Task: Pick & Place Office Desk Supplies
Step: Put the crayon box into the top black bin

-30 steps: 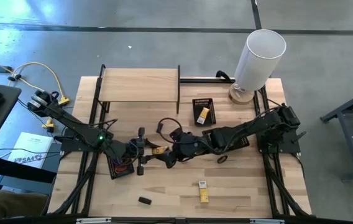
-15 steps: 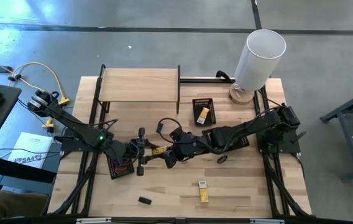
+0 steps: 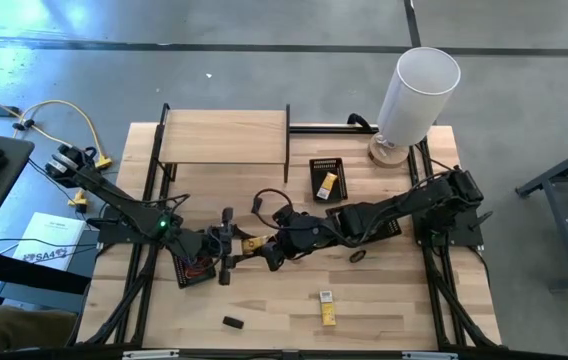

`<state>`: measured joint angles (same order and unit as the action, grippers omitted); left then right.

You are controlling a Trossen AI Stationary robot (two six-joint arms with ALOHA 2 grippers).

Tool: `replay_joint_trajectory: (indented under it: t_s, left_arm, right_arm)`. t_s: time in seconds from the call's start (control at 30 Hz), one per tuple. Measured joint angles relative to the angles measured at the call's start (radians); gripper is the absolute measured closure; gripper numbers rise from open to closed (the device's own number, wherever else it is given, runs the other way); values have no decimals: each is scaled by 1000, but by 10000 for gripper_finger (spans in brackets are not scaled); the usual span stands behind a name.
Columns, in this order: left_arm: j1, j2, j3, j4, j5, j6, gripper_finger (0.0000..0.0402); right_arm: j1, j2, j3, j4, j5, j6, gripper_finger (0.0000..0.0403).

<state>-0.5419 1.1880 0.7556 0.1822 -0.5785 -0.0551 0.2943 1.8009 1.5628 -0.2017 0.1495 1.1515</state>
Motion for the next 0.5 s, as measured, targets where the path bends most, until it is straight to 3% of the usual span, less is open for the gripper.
replay_joint_trajectory:
  t_s: [0.2, 0.43, 0.5]
  left_arm:
    - [-41, -1, 0, 18, -111, 39, 202]
    - [-69, -1, 1, 17, -127, -68, 195]
    - [-80, -1, 1, 16, -127, -94, 195]
  right_arm:
    - [0, -2, 0, -35, -5, -16, 342]
    - [-1, -35, -2, -160, -26, -31, 343]
    - [-1, -69, -2, -264, -18, -32, 343]
